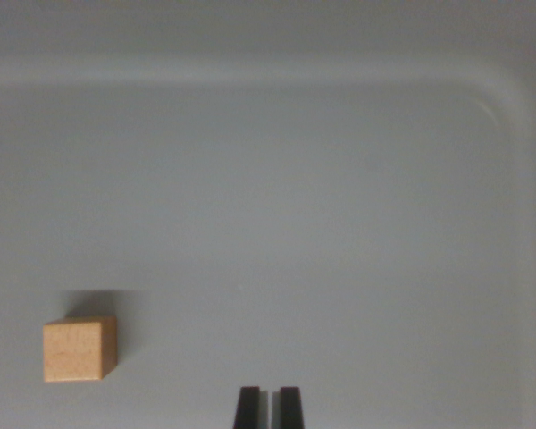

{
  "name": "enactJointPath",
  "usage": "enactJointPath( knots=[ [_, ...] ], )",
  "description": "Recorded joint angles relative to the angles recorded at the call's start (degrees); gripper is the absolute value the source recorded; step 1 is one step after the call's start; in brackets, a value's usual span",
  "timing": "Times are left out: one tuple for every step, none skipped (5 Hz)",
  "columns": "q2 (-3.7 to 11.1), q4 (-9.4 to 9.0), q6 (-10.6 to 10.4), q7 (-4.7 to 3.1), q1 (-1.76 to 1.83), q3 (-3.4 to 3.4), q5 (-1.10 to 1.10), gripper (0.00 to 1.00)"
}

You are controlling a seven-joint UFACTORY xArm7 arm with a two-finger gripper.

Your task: Push wooden cube

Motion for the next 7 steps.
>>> enactJointPath(
  knots=[
    [0.00, 0.00, 0.00, 0.00, 0.00, 0.00, 0.00, 0.00],
    [0.46, -2.03, -2.18, 1.04, 0.44, 0.52, -0.01, 0.00],
    [0.46, -2.03, -2.18, 1.04, 0.44, 0.52, -0.01, 0.00],
    [0.96, -4.20, -4.51, 2.15, 0.92, 1.08, -0.02, 0.00],
    [0.96, -4.20, -4.51, 2.15, 0.92, 1.08, -0.02, 0.00],
    [1.49, -6.49, -6.98, 3.32, 1.42, 1.68, -0.03, 0.00],
    [1.49, -6.49, -6.98, 3.32, 1.42, 1.68, -0.03, 0.00]
  ],
)
